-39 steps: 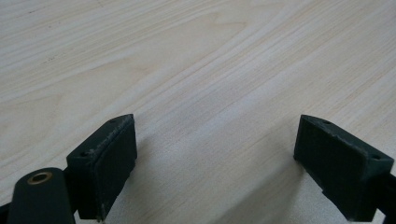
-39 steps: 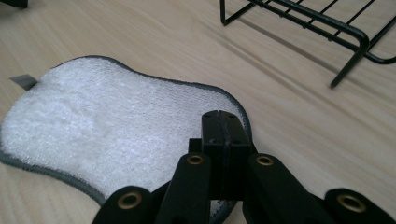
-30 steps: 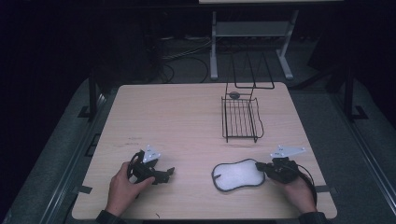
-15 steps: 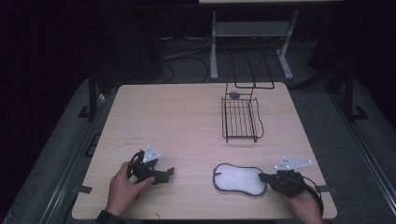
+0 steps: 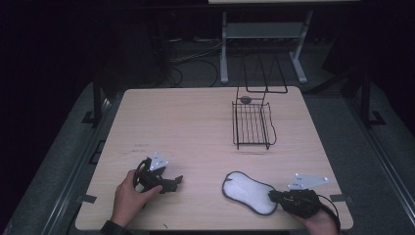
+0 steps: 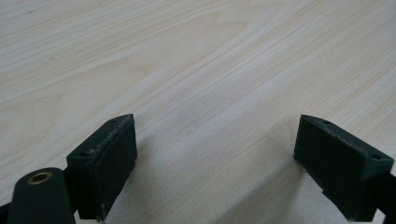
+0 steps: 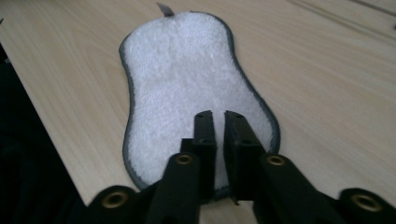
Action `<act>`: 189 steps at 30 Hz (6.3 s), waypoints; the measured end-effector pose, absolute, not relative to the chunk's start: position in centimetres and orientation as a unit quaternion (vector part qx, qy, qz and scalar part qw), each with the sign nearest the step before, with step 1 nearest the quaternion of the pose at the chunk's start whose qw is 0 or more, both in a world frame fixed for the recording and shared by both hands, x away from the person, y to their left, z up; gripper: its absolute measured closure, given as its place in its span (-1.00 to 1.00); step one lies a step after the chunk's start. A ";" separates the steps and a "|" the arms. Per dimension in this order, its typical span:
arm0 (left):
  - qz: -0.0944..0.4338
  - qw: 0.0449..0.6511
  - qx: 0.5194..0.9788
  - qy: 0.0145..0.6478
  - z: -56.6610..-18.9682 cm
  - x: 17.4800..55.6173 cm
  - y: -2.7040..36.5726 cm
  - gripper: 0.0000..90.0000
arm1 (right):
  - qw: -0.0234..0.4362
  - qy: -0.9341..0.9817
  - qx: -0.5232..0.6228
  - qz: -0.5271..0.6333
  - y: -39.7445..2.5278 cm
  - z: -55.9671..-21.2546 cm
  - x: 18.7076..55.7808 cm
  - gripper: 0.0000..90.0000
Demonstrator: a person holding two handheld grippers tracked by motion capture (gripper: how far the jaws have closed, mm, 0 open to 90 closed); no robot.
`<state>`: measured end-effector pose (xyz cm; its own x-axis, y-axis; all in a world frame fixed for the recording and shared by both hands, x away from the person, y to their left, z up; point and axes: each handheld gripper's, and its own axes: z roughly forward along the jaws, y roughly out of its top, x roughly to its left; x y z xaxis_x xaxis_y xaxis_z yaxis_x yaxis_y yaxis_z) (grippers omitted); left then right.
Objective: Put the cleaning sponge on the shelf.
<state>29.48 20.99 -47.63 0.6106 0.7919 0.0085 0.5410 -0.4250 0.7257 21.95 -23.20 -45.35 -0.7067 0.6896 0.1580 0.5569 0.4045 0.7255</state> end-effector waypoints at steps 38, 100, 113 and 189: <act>0.178 0.353 0.825 0.404 -47.6 29.5 21.0 -0.73 | 0.038 0.882 0.295 0.364 -17.2 -46.6 27.5 -0.69; 0.178 0.352 0.826 0.403 -47.6 29.5 21.0 -0.73 | 0.047 0.827 0.315 0.463 -21.1 -42.9 27.1 0.77; 0.178 0.352 0.826 0.403 -47.6 29.5 21.0 -0.73 | 0.076 0.814 0.331 0.471 -22.9 -42.2 26.9 0.76; 0.178 0.353 0.825 0.404 -47.6 29.5 21.0 -0.72 | 0.181 0.748 0.392 0.504 -28.6 -37.4 35.5 0.75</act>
<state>29.49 21.00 -47.63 0.6109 0.7917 0.0091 0.5402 -0.4252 0.7262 35.45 -28.62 -37.44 -0.6278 0.7683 0.1244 0.4036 0.1847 0.8961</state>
